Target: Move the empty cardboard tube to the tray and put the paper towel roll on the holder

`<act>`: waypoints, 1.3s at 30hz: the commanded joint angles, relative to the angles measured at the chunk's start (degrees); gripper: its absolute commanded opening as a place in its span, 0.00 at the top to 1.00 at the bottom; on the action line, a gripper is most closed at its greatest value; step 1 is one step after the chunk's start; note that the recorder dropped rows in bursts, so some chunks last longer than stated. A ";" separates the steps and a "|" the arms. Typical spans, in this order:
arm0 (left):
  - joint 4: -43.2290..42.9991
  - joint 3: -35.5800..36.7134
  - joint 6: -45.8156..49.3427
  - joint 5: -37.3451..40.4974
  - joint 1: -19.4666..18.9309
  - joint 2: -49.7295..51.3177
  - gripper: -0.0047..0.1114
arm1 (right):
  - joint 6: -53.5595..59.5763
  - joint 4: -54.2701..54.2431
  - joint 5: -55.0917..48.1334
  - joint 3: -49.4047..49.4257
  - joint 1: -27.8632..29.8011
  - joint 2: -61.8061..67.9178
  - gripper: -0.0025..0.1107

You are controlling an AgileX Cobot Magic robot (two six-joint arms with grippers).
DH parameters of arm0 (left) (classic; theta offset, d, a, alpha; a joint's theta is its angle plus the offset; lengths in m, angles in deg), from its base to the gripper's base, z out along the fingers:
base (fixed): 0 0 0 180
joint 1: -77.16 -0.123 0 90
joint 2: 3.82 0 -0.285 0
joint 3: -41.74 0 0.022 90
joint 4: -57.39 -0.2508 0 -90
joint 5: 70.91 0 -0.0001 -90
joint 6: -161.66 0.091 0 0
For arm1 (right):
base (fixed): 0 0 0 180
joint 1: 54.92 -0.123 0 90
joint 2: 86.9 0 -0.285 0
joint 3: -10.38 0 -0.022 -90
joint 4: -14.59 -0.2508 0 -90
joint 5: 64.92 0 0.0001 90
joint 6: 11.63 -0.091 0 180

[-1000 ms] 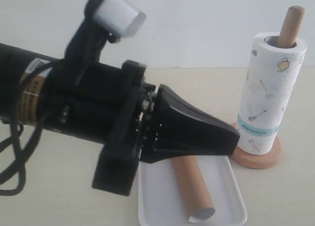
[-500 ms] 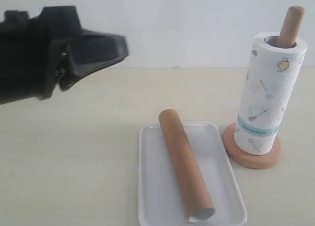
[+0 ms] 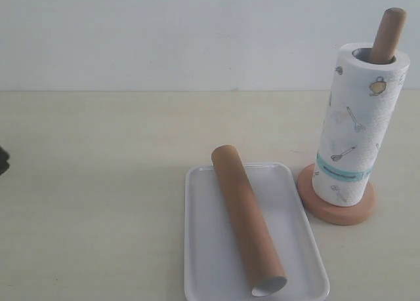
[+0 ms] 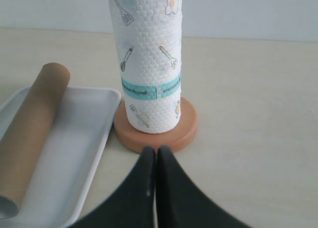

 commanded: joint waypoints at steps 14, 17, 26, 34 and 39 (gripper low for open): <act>0.96 12.19 -15.53 -13.31 -15.95 -26.53 0.92 | -0.01 -0.07 0.25 -0.03 0.16 -0.26 0.98; 6.63 12.68 -16.10 -10.17 -16.10 -26.81 0.92 | -0.01 -0.07 0.25 -0.03 0.16 -0.26 0.98; 13.43 12.69 -15.92 -7.00 -16.10 -26.81 0.92 | -0.01 -0.07 0.25 -0.03 0.16 -0.26 0.98; 21.80 13.28 8.93 4.50 -16.17 -33.26 0.92 | -0.01 -0.07 0.25 -0.03 0.16 -0.26 0.98; 32.39 13.28 54.68 2.11 -16.17 -33.26 0.92 | -0.01 -0.07 0.25 -0.03 0.16 -0.26 0.98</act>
